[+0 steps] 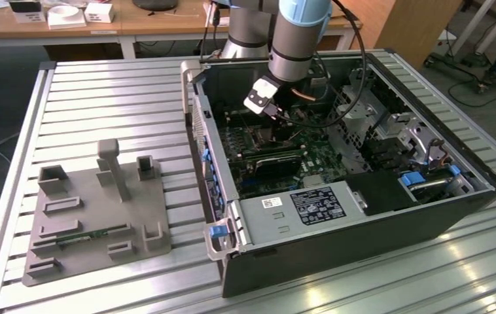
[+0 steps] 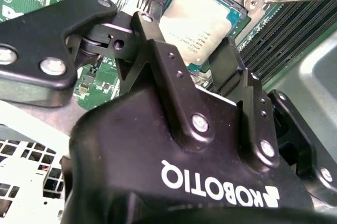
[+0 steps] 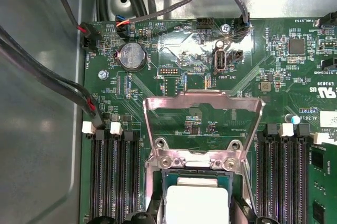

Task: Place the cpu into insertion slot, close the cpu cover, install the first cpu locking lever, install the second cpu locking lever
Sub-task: 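Place the cpu into insertion slot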

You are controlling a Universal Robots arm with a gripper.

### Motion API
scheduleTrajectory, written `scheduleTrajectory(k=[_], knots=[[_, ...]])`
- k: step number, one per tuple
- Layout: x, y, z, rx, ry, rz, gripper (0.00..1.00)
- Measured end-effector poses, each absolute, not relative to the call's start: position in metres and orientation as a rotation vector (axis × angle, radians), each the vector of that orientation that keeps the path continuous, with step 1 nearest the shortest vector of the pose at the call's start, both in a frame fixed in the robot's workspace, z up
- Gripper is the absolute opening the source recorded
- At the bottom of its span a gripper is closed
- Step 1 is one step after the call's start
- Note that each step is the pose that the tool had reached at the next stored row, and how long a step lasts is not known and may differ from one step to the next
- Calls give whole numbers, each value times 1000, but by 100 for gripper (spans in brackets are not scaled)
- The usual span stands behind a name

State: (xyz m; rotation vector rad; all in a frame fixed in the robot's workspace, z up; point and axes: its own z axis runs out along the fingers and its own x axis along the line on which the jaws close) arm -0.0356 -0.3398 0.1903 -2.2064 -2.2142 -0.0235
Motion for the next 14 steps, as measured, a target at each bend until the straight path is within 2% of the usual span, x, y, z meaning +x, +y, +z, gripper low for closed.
scheduleTrajectory(k=[14], knots=[[-36,-340,202,-2206,-2214,-24,61]])
